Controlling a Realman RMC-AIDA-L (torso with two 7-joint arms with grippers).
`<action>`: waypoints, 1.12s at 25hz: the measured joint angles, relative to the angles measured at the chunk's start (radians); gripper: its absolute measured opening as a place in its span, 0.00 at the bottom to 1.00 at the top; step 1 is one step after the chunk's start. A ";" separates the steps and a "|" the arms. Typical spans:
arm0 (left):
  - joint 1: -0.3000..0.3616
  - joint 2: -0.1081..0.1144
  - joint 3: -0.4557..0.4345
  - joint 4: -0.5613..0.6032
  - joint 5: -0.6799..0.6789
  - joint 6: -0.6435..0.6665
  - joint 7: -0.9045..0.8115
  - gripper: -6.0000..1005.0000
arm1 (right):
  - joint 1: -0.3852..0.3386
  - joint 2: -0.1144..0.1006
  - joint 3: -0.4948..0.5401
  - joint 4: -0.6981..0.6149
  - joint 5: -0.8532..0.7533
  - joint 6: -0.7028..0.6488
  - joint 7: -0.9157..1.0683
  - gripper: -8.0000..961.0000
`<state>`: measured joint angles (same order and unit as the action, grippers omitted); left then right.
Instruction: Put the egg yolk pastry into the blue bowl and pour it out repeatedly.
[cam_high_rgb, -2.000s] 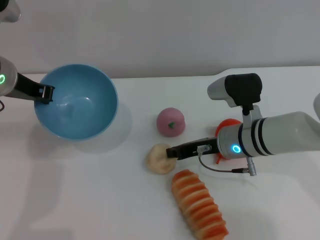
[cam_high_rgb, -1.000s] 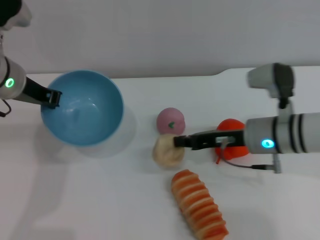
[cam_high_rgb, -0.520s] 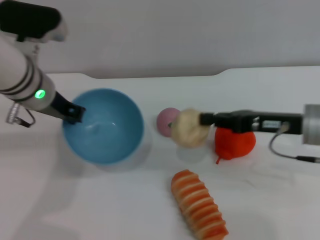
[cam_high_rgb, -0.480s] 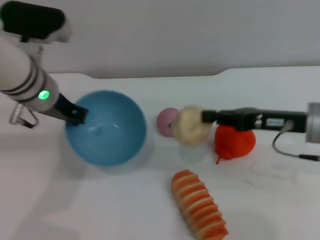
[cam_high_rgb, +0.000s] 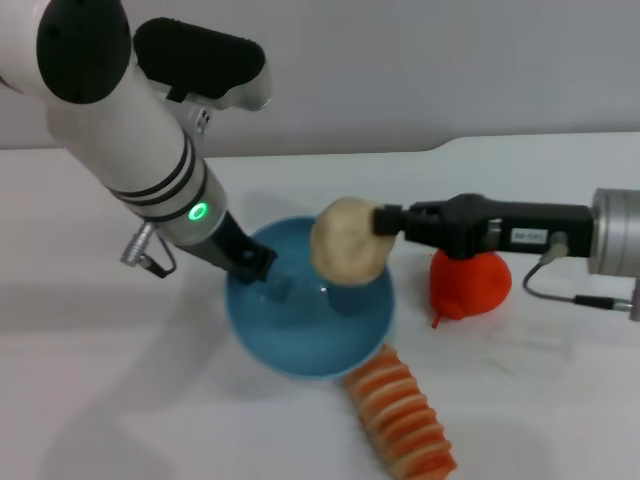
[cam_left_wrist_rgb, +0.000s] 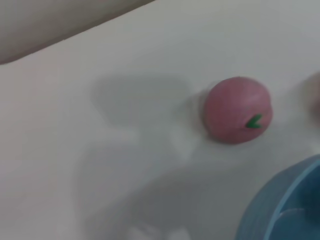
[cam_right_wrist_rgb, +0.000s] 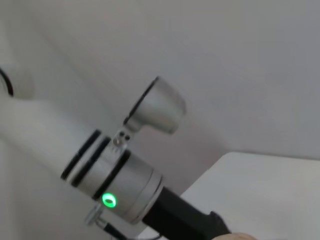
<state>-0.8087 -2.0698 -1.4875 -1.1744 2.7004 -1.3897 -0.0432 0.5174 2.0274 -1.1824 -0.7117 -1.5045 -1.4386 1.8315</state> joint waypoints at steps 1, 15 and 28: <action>0.000 0.000 0.001 -0.005 -0.013 0.002 -0.003 0.01 | 0.005 0.004 0.000 0.002 -0.016 0.001 -0.001 0.05; 0.006 0.005 -0.017 -0.094 -0.084 -0.026 0.000 0.01 | 0.012 0.006 0.018 -0.008 -0.136 0.047 -0.008 0.13; 0.041 0.009 0.030 -0.136 -0.011 0.034 0.009 0.01 | -0.116 0.021 0.462 -0.072 0.017 -0.074 -0.103 0.49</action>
<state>-0.7682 -2.0609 -1.4574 -1.3101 2.6896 -1.3561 -0.0345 0.4016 2.0488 -0.7199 -0.7833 -1.4876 -1.5127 1.7281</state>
